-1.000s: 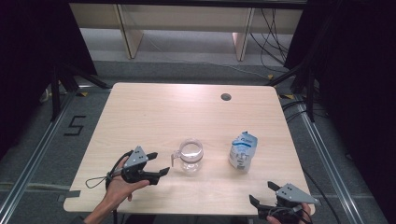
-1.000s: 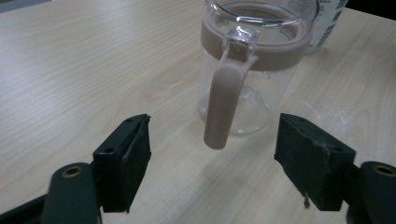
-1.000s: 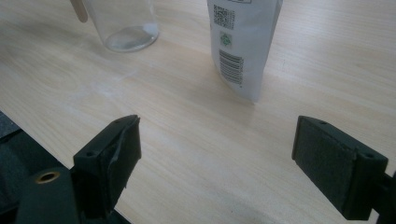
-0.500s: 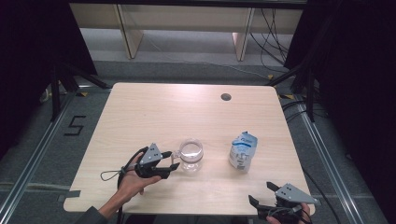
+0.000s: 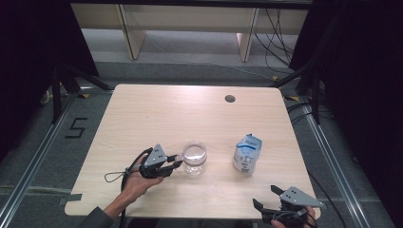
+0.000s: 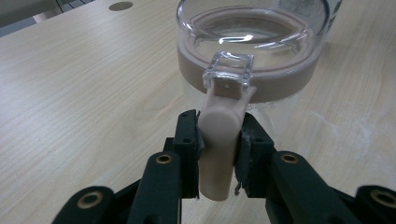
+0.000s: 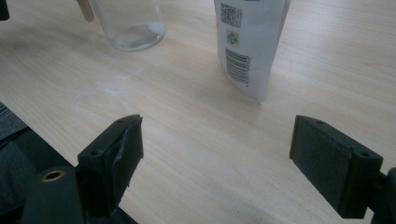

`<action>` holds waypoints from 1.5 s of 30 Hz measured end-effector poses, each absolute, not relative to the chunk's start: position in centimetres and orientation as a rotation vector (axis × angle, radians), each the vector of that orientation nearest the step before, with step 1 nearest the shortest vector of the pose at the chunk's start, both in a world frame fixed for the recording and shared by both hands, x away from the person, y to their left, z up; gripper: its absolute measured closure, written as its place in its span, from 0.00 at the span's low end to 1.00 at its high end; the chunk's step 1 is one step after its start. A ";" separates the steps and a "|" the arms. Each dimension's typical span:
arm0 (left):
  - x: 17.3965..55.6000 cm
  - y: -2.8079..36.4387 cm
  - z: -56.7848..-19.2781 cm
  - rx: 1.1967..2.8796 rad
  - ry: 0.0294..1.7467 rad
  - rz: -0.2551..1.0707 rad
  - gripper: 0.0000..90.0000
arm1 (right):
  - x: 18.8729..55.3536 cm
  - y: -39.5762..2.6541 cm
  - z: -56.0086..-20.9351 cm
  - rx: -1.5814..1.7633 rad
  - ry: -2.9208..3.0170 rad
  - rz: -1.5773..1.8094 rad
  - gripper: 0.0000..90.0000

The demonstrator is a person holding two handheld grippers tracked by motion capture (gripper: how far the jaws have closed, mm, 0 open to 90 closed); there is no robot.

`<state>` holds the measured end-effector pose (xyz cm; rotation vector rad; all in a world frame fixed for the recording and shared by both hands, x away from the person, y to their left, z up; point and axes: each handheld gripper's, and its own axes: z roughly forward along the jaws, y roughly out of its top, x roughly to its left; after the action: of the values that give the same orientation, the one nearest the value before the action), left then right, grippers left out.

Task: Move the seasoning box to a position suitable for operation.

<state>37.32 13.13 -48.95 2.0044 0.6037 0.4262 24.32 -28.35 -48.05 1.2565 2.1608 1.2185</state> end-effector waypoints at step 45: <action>36.0 10.4 -49.3 1.991 0.411 0.274 0.81 | 24.6 -28.4 -48.2 1.186 2.173 1.246 0.21</action>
<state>35.96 10.43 -49.27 1.9914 0.4113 0.2738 24.65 -28.36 -48.24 1.1860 2.1733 1.2464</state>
